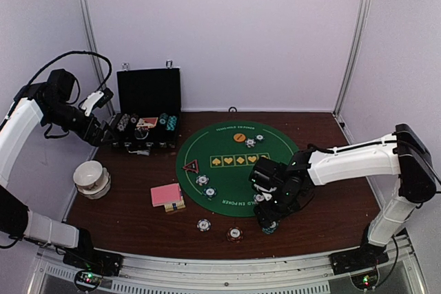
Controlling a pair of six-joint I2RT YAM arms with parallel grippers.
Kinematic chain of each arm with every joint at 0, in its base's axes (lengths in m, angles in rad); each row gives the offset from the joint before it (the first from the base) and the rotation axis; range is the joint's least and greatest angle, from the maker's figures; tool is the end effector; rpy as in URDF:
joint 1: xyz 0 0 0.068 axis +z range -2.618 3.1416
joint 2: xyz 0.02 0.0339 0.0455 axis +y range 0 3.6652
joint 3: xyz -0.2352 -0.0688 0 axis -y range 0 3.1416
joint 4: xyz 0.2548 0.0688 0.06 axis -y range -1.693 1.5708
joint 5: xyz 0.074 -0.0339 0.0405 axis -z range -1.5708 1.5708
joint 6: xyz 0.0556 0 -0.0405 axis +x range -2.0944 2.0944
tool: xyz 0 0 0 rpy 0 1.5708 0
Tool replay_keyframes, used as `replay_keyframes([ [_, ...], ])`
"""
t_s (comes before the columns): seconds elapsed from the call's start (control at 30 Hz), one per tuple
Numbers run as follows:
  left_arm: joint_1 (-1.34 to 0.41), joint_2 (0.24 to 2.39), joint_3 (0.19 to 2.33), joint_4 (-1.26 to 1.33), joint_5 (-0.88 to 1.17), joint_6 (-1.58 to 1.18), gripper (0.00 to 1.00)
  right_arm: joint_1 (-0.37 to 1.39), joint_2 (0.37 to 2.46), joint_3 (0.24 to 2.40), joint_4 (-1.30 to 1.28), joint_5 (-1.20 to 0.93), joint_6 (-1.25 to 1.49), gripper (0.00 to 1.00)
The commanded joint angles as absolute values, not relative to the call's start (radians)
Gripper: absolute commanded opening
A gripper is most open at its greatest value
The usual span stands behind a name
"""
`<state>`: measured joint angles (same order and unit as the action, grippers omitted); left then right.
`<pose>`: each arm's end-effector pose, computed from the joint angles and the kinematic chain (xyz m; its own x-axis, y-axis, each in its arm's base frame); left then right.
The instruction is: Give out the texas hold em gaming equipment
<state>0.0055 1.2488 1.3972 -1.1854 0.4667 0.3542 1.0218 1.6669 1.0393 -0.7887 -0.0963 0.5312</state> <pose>0.2517 -0.0236 0.3272 -0.7297 0.3057 -0.6116 0.5087 0.8404 -0.1868 0.1541 0.2621 0.1188 -0.8786 -0.4700 -0.0845 -0.4776 0.8639 0.1599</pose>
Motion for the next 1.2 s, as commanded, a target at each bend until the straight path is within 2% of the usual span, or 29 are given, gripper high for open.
replay_keyframes([
  [0.0, 0.003, 1.233, 1.424, -1.19, 0.465, 0.37, 0.98, 1.029, 1.669, 1.014, -0.734, -0.127, 0.544, 0.79],
  [0.3, 0.003, 1.238, 1.427, -1.191, 0.47, 0.37, 0.98, 1.039, 1.704, 0.989, -0.707, -0.131, 0.551, 0.77],
  [0.67, 0.003, 1.234, 1.425, -1.19, 0.467, 0.37, 0.98, 1.055, 1.698, 1.012, -0.735, -0.111, 0.541, 0.6],
  [1.0, 0.003, 1.235, 1.423, -1.191, 0.474, 0.37, 0.98, 1.058, 1.676, 1.044, -0.799, -0.099, 0.52, 0.63],
  [1.17, 0.004, 1.23, 1.42, -1.191, 0.469, 0.373, 0.98, 1.058, 1.676, 1.051, -0.8, -0.096, 0.518, 0.59],
])
